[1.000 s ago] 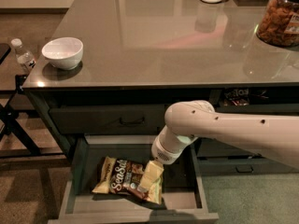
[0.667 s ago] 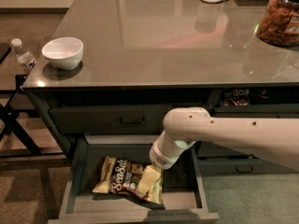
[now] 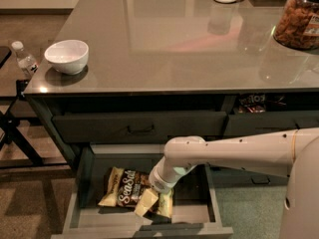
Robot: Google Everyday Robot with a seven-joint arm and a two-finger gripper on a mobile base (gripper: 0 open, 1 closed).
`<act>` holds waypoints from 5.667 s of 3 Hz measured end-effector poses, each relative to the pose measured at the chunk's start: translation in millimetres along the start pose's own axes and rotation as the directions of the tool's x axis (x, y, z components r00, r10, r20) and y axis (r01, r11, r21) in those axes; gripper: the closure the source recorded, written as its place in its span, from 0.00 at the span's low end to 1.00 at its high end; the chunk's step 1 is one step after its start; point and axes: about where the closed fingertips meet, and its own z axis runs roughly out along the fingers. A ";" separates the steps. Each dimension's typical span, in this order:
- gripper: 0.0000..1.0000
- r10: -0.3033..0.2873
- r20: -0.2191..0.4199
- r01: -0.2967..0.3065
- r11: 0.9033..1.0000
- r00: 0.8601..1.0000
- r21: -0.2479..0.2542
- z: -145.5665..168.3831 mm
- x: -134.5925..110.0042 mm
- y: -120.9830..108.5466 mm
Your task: Pick brown chip bag from middle drawer and place on counter
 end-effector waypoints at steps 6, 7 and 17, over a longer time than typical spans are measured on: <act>0.00 0.039 0.072 -0.042 0.999 0.997 0.032 86.2 -6.5 -61.2; 0.00 0.048 0.064 -0.051 0.998 0.997 0.038 100.8 -5.9 -65.3; 1.00 0.056 0.141 -0.062 0.997 0.988 0.039 29.1 -36.7 -47.0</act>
Offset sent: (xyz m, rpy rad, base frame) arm 0.0276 0.0254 -0.0560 0.0479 -0.0250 -0.0701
